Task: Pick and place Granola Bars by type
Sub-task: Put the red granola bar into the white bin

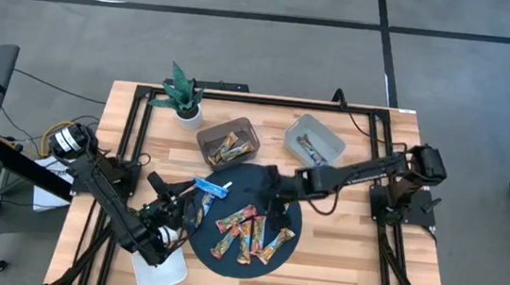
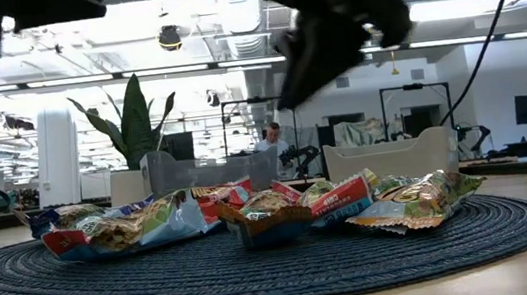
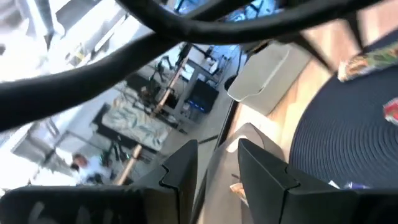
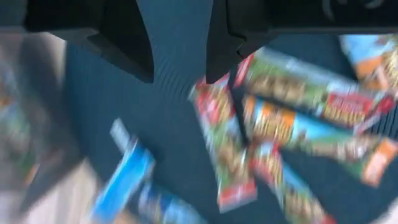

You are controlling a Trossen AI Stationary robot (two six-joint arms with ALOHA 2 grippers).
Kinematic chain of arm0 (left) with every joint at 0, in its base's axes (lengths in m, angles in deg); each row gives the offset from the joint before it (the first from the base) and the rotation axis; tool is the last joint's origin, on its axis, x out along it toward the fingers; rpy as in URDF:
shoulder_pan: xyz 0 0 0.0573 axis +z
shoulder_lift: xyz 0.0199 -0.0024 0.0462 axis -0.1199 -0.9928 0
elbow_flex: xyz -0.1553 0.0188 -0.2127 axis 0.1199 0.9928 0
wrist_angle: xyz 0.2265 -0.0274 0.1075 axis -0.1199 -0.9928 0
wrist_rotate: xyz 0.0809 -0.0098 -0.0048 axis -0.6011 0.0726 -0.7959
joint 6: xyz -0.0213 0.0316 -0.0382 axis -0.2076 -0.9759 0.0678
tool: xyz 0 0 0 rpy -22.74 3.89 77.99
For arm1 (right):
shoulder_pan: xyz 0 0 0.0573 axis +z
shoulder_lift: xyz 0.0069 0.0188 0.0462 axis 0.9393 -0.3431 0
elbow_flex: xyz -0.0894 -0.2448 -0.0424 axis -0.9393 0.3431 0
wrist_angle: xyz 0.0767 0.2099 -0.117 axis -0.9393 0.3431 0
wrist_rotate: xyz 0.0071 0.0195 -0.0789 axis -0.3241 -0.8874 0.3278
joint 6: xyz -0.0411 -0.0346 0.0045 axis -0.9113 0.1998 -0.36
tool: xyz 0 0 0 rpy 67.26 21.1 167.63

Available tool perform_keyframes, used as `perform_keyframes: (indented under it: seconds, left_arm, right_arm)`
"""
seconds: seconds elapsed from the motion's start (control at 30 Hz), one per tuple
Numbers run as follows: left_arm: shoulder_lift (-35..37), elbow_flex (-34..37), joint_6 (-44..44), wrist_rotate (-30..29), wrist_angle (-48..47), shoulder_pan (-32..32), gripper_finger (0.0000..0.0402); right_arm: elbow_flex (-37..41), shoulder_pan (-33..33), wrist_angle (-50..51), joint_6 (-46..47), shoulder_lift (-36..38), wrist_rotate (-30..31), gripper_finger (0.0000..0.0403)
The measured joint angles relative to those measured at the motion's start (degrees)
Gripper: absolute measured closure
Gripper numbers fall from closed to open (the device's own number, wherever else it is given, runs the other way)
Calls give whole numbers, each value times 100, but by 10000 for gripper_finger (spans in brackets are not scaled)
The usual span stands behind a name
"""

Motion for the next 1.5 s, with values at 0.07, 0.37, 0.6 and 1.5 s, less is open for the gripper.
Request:
perform_keyframes:
  seconds: [0.07,0.37,0.6,1.5]
  left_arm:
    - [0,-17,81,150,63,163,291]
    - [-2,-249,-1477,1762,1602,914,291]
    - [-2,-552,-4554,4029,4363,1338,291]
    - [-741,-422,-3309,7927,5842,2334,204]
  right_arm:
    - [69,160,299,460,0,194,269]
    - [800,589,652,1547,83,988,284]
    - [1614,615,406,2025,884,1865,285]
    - [3782,1619,-1024,879,4992,3341,285]
